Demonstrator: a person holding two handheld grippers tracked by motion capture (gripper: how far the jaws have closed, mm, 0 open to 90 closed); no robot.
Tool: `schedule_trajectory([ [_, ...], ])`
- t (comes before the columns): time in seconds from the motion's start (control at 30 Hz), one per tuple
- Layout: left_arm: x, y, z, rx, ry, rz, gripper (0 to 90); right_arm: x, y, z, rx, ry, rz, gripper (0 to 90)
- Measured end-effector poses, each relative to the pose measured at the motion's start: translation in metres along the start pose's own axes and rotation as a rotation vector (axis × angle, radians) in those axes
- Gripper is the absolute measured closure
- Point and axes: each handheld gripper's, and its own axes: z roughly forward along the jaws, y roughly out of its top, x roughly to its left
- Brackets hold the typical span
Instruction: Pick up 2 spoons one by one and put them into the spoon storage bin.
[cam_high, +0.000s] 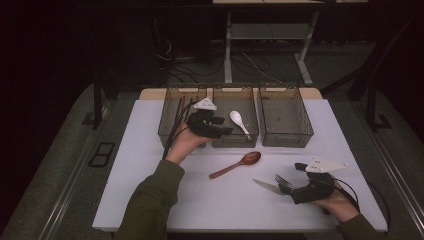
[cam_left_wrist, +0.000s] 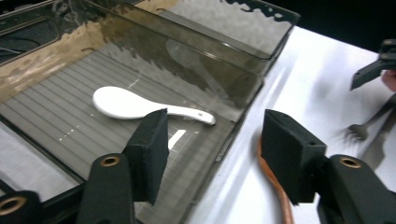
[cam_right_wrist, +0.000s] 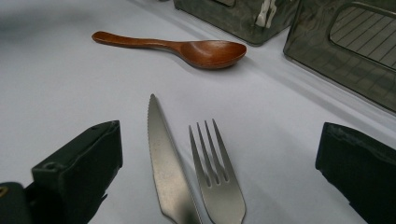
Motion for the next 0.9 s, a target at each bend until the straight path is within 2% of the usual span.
schedule_trajectory([
  [0.5, -0.039, -0.018, -0.007, 0.02, -0.022, 0.023, 31.3, 0.001, 0.0, 0.0, 0.001, 0.0, 0.001, 0.6],
  [0.9, -0.058, -0.035, 0.007, 0.02, -0.032, 0.008, 29.8, 0.001, 0.0, 0.0, 0.003, 0.001, 0.005, 0.6],
])
